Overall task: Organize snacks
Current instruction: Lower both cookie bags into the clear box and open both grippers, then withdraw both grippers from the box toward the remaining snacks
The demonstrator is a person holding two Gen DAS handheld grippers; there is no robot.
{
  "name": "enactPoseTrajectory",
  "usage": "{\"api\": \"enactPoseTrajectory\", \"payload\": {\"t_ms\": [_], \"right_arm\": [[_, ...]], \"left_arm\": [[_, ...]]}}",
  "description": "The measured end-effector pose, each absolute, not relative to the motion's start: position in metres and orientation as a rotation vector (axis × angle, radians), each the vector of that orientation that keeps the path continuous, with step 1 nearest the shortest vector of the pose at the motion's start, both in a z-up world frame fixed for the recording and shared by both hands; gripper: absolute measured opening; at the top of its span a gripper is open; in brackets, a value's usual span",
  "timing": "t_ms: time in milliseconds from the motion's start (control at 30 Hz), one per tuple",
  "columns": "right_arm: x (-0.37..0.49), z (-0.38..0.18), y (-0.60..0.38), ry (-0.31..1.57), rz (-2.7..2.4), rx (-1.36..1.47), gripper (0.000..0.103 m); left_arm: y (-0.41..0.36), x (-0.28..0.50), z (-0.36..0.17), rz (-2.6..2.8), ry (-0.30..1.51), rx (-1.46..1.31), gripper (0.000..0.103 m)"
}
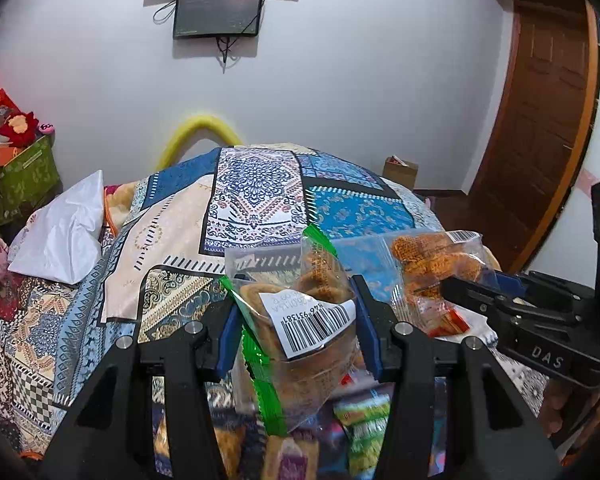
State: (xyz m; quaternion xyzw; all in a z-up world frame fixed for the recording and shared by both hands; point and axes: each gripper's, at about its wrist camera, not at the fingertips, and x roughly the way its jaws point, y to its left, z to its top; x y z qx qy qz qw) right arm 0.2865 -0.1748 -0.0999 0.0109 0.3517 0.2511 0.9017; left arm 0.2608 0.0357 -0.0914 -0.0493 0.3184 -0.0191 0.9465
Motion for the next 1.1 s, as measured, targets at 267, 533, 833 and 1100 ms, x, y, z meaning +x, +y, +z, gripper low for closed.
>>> {"api": "enactPoseTrajectory", "payload": {"t_ms": [267,533,833,1100], "right_arm": [[0.315,-0.117,-0.169,0.770,0.492,0.038,0.034],[0.338,-0.144,-0.177,0.832,0.458,0.039,0.034],[0.343,-0.154,-0.173,0.850,0.423,-0.028,0.042],[0.335,-0.144,-0.168,0.813,0.358,-0.128,0.068]], "left_arm": [[0.040,0.304,-0.116,-0.009,0.693,-0.111,0.050],[0.035,0.335,-0.139,0.008,0.743,-0.100,0.050],[0.029,0.345,-0.152,0.035,0.759,-0.069,0.053],[0.029,0.333,-0.146,0.035,0.765,-0.042,0.070]]}}
